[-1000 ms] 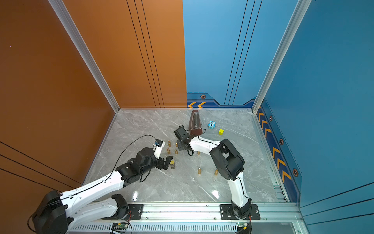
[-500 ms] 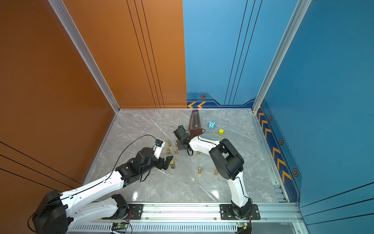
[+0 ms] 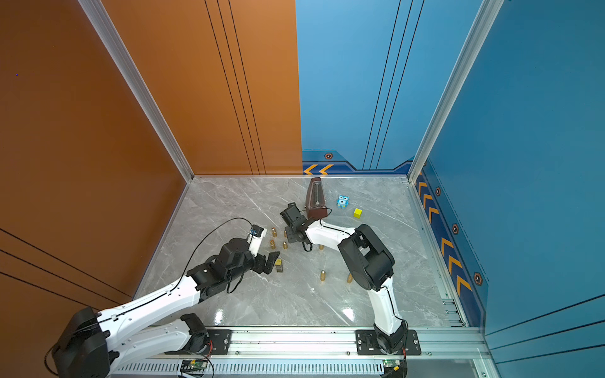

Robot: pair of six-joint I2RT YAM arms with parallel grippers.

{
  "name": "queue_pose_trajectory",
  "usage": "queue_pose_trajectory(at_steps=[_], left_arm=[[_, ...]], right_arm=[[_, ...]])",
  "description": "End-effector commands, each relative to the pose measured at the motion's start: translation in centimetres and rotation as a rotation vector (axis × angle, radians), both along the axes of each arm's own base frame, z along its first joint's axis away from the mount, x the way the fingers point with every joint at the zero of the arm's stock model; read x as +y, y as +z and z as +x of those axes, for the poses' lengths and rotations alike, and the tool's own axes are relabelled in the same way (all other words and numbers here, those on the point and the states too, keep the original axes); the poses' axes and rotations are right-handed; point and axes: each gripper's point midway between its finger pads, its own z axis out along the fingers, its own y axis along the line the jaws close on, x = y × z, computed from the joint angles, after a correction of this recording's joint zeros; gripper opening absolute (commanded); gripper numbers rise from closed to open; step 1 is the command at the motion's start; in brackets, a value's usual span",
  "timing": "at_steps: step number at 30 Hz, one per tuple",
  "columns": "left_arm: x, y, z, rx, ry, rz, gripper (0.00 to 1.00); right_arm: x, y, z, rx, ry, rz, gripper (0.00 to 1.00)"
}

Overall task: Open the lipstick cap
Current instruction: Place the lipstick at the center of the board.

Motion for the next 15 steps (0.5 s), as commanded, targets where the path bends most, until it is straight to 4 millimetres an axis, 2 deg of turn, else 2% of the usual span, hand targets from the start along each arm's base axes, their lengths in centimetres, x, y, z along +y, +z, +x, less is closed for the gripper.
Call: queue_pose_trajectory(at_steps=[1, 5, 8, 15], left_arm=[[0.5, 0.3, 0.2, -0.011, 0.023, -0.017, 0.99], [0.5, 0.4, 0.3, -0.012, 0.025, -0.017, 0.99], [0.5, 0.5, 0.2, -0.016, 0.023, -0.017, 0.99], [0.7, 0.8, 0.1, -0.021, 0.021, -0.021, 0.99]], right_arm=[[-0.1, -1.0, -0.1, 0.001, 0.011, -0.023, 0.31], [0.3, -0.9, -0.3, 0.008, 0.021, -0.008, 0.32], [0.5, 0.1, -0.3, -0.002, 0.025, 0.008, 0.35], [0.2, 4.1, -1.1, -0.038, 0.027, 0.054, 0.41]])
